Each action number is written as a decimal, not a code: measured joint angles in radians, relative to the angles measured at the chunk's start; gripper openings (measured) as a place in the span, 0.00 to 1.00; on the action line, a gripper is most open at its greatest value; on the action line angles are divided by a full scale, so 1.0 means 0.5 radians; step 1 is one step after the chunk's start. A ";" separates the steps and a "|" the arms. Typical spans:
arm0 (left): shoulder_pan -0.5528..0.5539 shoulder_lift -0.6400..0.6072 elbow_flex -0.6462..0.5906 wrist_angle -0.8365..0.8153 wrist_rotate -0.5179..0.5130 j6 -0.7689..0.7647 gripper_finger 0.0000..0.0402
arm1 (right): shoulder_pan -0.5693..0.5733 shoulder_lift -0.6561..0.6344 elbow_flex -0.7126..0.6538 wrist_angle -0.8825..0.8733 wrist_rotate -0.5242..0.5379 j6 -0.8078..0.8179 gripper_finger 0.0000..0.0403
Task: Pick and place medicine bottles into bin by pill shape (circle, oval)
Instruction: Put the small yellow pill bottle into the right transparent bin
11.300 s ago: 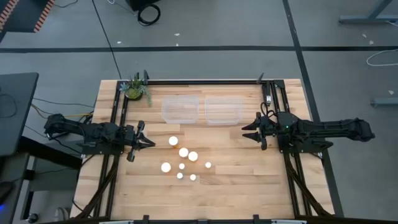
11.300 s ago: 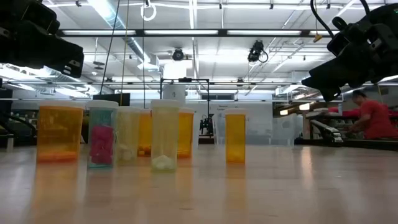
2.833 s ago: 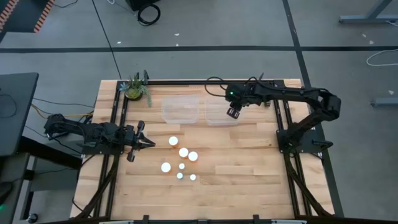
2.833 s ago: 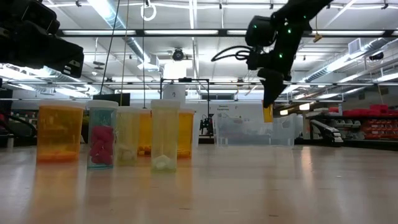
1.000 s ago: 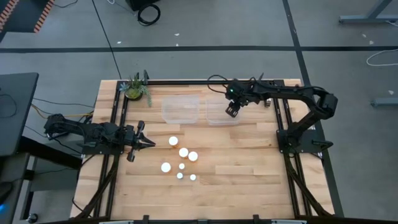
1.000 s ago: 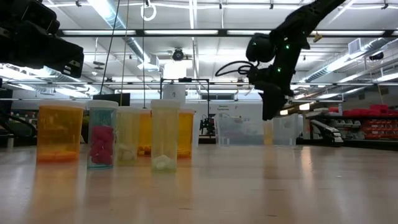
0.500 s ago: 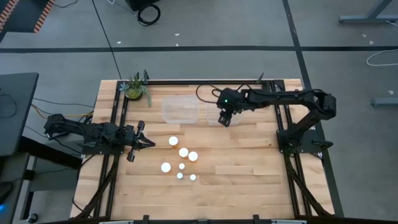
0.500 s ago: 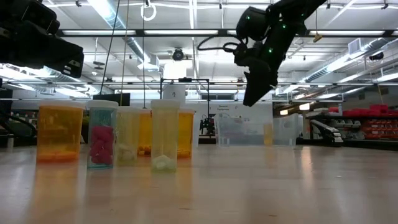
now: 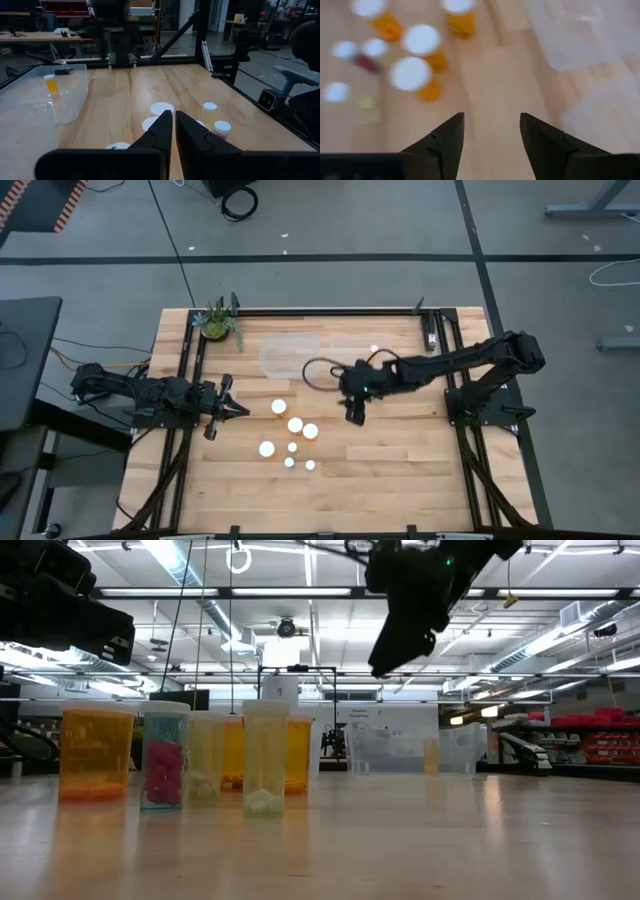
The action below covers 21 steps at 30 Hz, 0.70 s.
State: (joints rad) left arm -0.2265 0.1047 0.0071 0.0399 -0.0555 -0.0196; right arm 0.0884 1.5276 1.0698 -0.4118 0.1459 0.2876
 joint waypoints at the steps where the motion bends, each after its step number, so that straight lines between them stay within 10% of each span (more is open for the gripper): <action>1: -0.001 -0.001 0.001 0.000 0.000 0.000 0.07 | 0.058 0.000 0.000 0.035 0.031 0.026 0.50; 21: -0.001 0.039 0.000 -0.003 -0.001 0.000 0.08 | 0.616 0.628 0.555 0.147 0.163 0.004 0.50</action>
State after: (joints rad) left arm -0.2268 0.1242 0.0072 0.0383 -0.0559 -0.0196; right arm 0.3964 1.8414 1.3476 -0.3384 0.2273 0.2897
